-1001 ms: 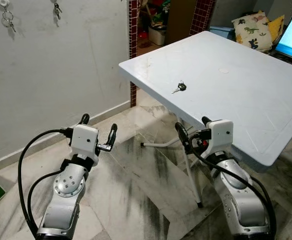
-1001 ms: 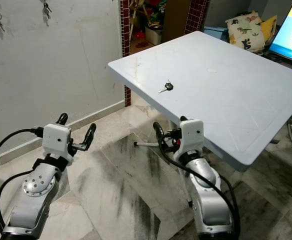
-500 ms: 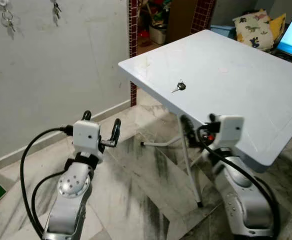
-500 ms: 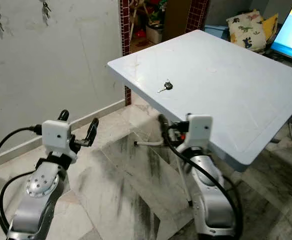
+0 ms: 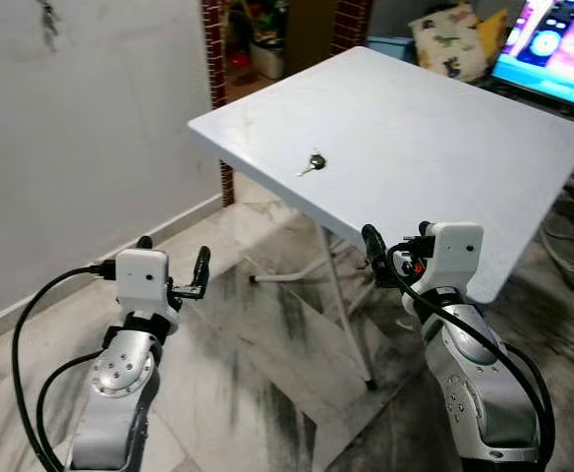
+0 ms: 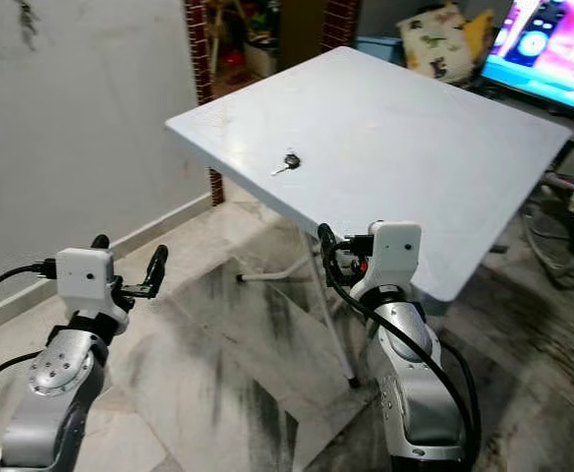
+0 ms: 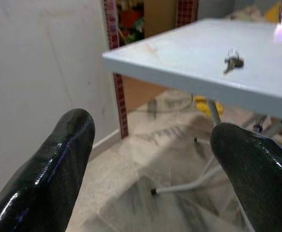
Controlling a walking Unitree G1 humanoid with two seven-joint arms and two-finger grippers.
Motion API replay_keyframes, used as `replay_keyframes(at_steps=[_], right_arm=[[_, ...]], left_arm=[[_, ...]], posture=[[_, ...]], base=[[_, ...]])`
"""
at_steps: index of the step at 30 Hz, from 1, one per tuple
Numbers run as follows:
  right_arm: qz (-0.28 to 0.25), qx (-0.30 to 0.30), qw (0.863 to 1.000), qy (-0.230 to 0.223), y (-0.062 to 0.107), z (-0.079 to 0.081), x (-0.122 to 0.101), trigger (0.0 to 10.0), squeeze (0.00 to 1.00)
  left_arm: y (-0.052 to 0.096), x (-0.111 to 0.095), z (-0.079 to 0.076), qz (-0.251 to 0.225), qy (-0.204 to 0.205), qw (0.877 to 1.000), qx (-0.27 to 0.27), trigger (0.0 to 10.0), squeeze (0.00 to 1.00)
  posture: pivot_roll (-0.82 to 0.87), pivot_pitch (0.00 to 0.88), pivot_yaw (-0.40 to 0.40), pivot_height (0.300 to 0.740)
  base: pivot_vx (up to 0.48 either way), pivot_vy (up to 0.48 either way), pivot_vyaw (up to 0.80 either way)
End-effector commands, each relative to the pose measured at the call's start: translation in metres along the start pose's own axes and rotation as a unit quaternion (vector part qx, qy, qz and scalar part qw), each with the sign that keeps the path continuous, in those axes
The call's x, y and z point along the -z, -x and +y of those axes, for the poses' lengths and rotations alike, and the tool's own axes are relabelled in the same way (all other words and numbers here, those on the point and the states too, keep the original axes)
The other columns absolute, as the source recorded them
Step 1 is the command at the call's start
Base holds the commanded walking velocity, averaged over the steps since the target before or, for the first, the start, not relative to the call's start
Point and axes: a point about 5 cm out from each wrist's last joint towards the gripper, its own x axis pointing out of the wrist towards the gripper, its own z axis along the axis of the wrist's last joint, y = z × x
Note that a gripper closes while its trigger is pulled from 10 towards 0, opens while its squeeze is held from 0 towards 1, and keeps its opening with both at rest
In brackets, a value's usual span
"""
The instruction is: Hang keys on a hook
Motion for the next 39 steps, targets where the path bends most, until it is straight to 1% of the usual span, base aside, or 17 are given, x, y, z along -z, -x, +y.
replay_keyframes(at_steps=[1, 3, 6, 7, 10, 12, 14, 15, 16, 18, 22, 28, 35, 39], right_arm=[[-0.001, 0.001, 1.0, 0.001, 0.002, 0.001, -0.001, 10.0, 0.0], [0.001, 0.003, 1.0, -0.005, 0.001, 0.002, 0.0, 10.0, 0.0], [0.0, 0.002, 1.0, -0.007, 0.001, 0.004, 0.0, 10.0, 0.0], [0.0, 0.002, 1.0, -0.008, 0.001, 0.005, 0.0, 10.0, 0.0], [0.001, 0.003, 1.0, -0.011, 0.001, 0.005, 0.002, 10.0, 0.0], [0.002, 0.002, 1.0, -0.013, 0.001, 0.006, 0.003, 10.0, 0.0], [0.002, -0.002, 1.0, -0.016, 0.001, 0.008, 0.003, 10.0, 0.0], [0.002, -0.004, 1.0, -0.018, 0.001, 0.01, 0.003, 10.0, 0.0], [0.002, -0.004, 1.0, -0.018, 0.001, 0.01, 0.003, 10.0, 0.0], [-0.001, -0.015, 1.0, -0.02, -0.001, 0.016, 0.001, 10.0, 0.0], [-0.006, -0.035, 0.999, -0.016, -0.004, 0.025, -0.001, 10.0, 0.0], [-0.01, -0.052, 0.999, -0.009, -0.007, 0.031, -0.003, 10.0, 0.0], [-0.011, -0.056, 0.998, -0.009, -0.007, 0.032, -0.004, 10.0, 0.0], [-0.01, -0.062, 0.998, -0.008, -0.006, 0.034, -0.004, 10.0, 0.0]], left_arm=[[-0.003, -0.003, 0.006, -0.011, -0.014, 1.0, -0.006, 10.0, 0.0], [-0.005, -0.001, 0.008, -0.005, -0.031, 0.999, -0.004, 10.0, 0.0], [-0.006, 0.003, 0.016, 0.009, -0.03, 0.999, 0.003, 10.0, 0.0], [-0.007, 0.002, 0.02, 0.012, -0.027, 1.0, 0.008, 10.0, 0.0], [-0.012, -0.013, 0.023, -0.009, -0.027, 1.0, 0.009, 10.0, 0.0], [-0.014, -0.023, 0.02, -0.024, -0.016, 1.0, 0.008, 10.0, 0.0], [-0.014, -0.029, 0.017, -0.034, -0.025, 0.999, 0.007, 10.0, 0.0], [-0.012, -0.031, 0.014, -0.038, -0.019, 0.999, 0.005, 10.0, 0.0], [-0.012, -0.031, 0.014, -0.038, -0.019, 0.999, 0.005, 10.0, 0.0], [-0.007, -0.035, 0.004, -0.043, -0.001, 0.999, 0.011, 10.0, 0.0], [0.001, -0.032, -0.009, -0.036, 0.02, 0.999, 0.019, 10.0, 0.0], [0.0, -0.034, -0.008, -0.036, 0.024, 0.999, 0.013, 10.0, 0.0], [-0.001, -0.035, -0.005, -0.034, 0.026, 0.999, 0.008, 10.0, 0.0], [0.0, -0.034, -0.008, -0.031, 0.029, 0.999, 0.011, 10.0, 0.0]], posture=[[0.03, 0.041, -0.018, 0.74], [0.03, 0.042, -0.014, 0.74], [0.03, 0.043, -0.004, 0.74], [0.04, 0.047, 0.002, 0.74], [0.04, 0.045, 0.005, 0.74], [0.04, 0.046, 0.007, 0.74], [0.04, 0.048, 0.008, 0.74], [0.04, 0.049, 0.009, 0.74], [0.04, 0.049, 0.009, 0.74], [0.04, 0.051, 0.009, 0.74], [0.05, 0.056, 0.0, 0.74], [0.04, 0.058, -0.006, 0.74], [0.04, 0.062, -0.007, 0.74], [0.03, 0.068, -0.006, 0.74]], base=[[0.0, 0.0, -0.8], [0.0, 0.0, -0.8], [0.0, 0.0, -0.8], [0.0, 0.0, -0.8], [0.0, 0.0, -0.8], [0.0, 0.0, -0.8], [0.0, 0.0, -0.69], [0.0, 0.0, -0.52], [0.0, 0.0, -0.52], [0.0, 0.0, -0.21], [0.0, 0.0, 0.0], [0.0, 0.0, 0.0], [0.0, 0.0, 0.0], [0.275, 0.0, 0.0]])
